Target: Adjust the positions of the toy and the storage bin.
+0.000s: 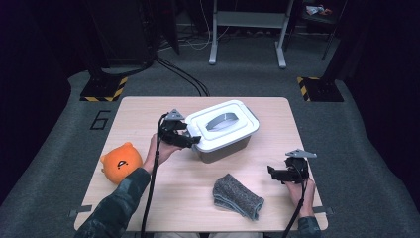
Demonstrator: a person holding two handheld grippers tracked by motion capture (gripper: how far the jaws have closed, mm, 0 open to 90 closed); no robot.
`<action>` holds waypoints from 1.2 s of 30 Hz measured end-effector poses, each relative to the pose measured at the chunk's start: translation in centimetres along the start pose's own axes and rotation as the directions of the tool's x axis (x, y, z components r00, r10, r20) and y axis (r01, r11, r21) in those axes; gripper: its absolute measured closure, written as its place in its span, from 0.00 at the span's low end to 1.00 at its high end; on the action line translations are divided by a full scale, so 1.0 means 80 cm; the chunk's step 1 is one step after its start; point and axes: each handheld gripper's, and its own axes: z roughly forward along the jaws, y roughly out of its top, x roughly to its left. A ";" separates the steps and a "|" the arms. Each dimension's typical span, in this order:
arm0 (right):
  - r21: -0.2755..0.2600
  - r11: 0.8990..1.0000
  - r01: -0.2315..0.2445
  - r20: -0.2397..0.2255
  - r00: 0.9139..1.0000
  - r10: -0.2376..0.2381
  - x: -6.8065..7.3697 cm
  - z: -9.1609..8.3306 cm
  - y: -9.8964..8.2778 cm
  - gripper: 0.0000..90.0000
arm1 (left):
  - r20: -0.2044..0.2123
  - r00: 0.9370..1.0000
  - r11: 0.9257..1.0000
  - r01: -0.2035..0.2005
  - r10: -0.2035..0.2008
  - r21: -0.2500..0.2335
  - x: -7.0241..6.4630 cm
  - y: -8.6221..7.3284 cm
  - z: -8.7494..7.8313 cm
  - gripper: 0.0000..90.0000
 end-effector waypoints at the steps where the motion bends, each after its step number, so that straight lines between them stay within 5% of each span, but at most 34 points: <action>1: -0.001 1.000 0.006 0.001 1.000 -0.006 0.001 -0.001 0.002 0.06 | 0.001 1.000 1.000 -0.006 0.006 0.004 -0.002 0.000 -0.001 0.16; 10: -0.003 1.000 0.008 0.007 1.000 -0.008 0.003 -0.001 0.002 0.06 | -0.047 0.999 0.999 -0.024 0.022 -0.035 -0.034 -0.013 -0.024 0.13; 18: 0.014 1.000 0.006 0.011 1.000 -0.006 0.000 0.004 -0.006 0.07 | -0.133 0.989 0.997 -0.074 0.068 -0.037 -0.062 -0.021 -0.015 0.13; 32: 0.005 1.000 0.015 0.003 1.000 -0.015 0.001 0.003 0.005 0.07 | -0.183 0.983 0.999 -0.030 0.023 -0.032 -0.037 -0.027 -0.021 0.14; 36: 0.006 1.000 0.017 0.004 1.000 -0.017 0.003 0.003 0.008 0.07 | -0.155 0.987 0.998 -0.046 0.038 -0.050 -0.052 -0.023 -0.021 0.14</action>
